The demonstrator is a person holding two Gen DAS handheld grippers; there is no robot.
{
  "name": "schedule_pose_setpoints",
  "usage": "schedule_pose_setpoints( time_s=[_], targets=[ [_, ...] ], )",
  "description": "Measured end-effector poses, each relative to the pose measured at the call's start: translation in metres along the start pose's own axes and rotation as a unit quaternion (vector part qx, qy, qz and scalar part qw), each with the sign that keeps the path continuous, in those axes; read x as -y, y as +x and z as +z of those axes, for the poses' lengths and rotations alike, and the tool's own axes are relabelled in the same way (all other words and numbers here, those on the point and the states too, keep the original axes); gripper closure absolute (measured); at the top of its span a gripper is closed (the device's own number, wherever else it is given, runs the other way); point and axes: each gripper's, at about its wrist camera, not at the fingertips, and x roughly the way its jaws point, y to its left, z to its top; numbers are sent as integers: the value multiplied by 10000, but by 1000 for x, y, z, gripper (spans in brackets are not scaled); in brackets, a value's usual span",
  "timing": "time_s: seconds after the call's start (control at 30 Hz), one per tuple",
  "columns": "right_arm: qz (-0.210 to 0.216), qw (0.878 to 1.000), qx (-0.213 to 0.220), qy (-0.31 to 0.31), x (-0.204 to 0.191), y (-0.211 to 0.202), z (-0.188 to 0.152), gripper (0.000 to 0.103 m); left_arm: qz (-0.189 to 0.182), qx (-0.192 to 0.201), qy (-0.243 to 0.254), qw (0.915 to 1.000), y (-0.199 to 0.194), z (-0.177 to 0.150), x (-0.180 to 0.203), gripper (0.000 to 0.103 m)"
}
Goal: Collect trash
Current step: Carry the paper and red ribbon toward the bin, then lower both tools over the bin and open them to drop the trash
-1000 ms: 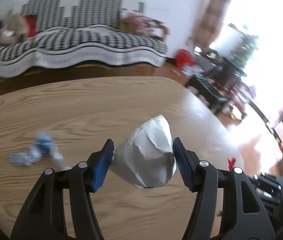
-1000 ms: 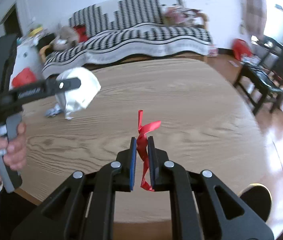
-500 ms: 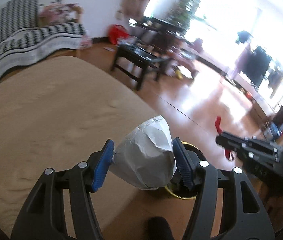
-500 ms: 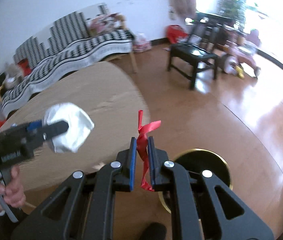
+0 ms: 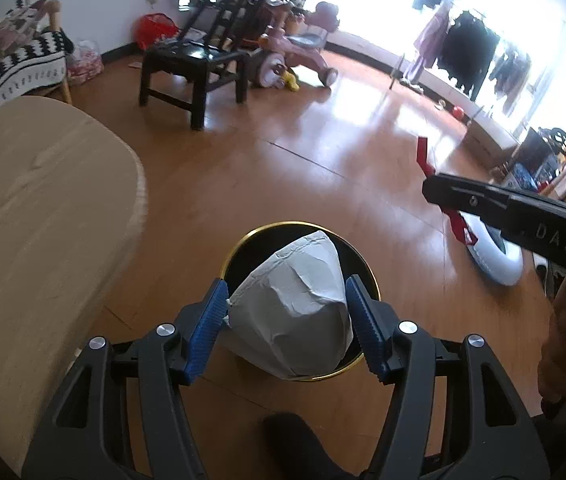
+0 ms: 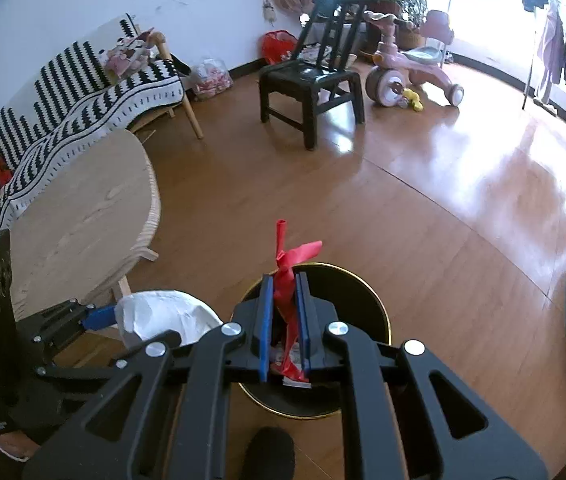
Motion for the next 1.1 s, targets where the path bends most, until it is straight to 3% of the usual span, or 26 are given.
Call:
schedule_pose_setpoints(
  time_s=[0.43,1.1],
  targets=[
    [-15,9999,-92,68,7,13,4,91,-73,-195,66,9998,28,5,12,43],
    [11,9999,-108,64,7,18,2,91,-75,-222,80,9997,32,5,19,43]
  ],
)
